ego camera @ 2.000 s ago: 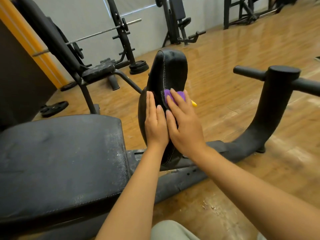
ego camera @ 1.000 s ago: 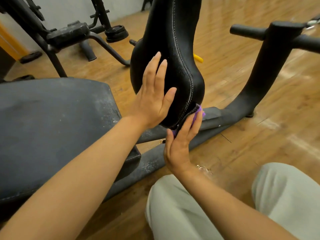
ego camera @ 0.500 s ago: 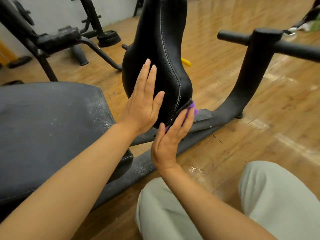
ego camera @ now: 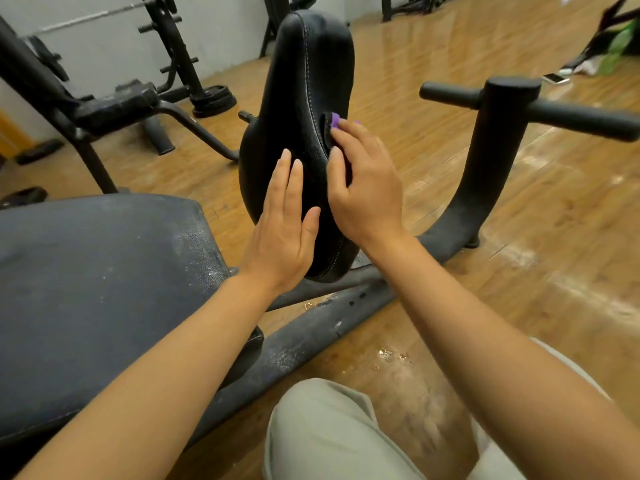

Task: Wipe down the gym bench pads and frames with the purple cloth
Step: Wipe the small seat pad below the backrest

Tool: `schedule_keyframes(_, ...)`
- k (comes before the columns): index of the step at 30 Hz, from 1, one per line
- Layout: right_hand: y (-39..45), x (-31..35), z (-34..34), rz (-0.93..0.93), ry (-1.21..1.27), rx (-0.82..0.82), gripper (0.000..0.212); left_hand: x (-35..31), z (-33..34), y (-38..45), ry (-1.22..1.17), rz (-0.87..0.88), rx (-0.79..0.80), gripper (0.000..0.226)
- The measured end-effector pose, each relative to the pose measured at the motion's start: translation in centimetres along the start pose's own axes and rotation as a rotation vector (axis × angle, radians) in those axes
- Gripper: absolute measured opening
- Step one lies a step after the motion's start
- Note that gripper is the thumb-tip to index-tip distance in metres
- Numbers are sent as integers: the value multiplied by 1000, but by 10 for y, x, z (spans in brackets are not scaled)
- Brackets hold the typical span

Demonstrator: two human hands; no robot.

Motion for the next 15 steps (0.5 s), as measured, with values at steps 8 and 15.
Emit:
schedule_keyframes(8, -72, -12, -8, -86, 58, 49, 50, -6, 4, 1, -5, -11, -65, 58)
schedule_keyframes(15, -80, -33, -7, -201, 228, 166, 51, -7, 6, 2, -12, -19, -106, 56)
Point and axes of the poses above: each hand's wrist, its own y-axis towards the middle knuckle, its own z-axis out of the palm, x = y × z, the point moved 5 cm from there along y, towards the middle knuckle, and after that the axes turned 2 degrees about y, right-handed, at the moved point
